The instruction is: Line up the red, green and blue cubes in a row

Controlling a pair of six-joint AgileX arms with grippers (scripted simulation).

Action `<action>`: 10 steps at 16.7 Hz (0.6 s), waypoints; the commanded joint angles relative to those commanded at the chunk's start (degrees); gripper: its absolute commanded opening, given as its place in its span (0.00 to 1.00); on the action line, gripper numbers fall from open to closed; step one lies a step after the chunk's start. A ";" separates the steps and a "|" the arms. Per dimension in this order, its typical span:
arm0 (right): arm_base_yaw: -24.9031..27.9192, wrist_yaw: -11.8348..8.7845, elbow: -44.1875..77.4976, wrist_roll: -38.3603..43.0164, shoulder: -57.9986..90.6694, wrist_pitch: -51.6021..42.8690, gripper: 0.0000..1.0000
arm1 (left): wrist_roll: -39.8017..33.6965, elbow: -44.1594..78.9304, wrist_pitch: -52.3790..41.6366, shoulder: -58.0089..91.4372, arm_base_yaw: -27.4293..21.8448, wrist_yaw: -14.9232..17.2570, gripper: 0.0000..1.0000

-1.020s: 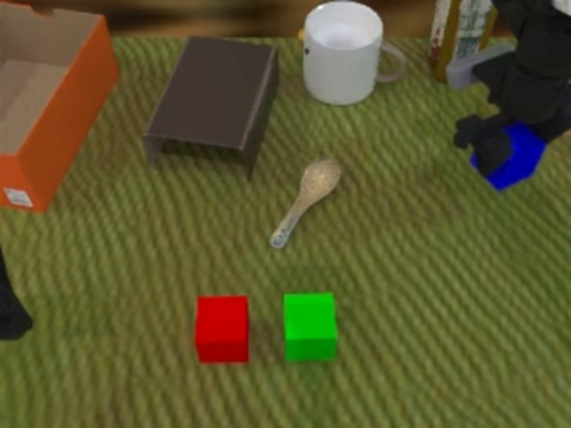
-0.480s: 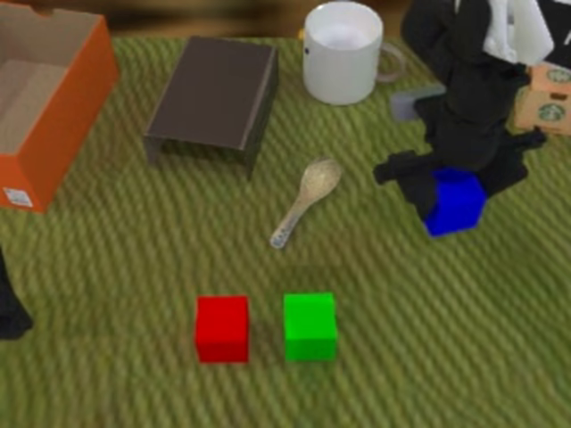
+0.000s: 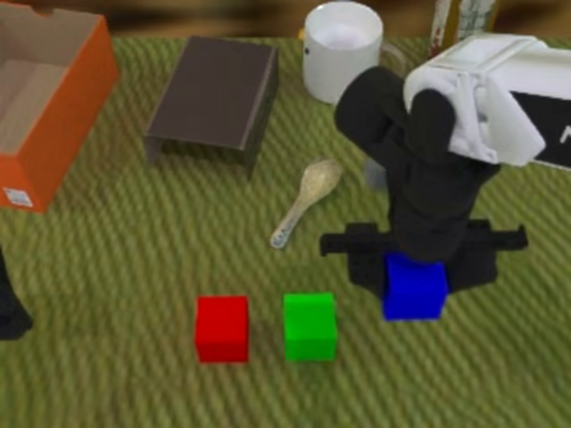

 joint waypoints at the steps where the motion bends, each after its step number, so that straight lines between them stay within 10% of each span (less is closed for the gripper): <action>1: 0.76 0.03 -1.01 1.17 -0.90 0.36 0.00 | 0.00 0.00 0.00 0.00 0.00 0.00 1.00; 10: 1.02 0.00 -4.33 1.85 0.14 4.75 0.00 | 0.00 0.00 0.00 0.00 0.00 0.00 1.00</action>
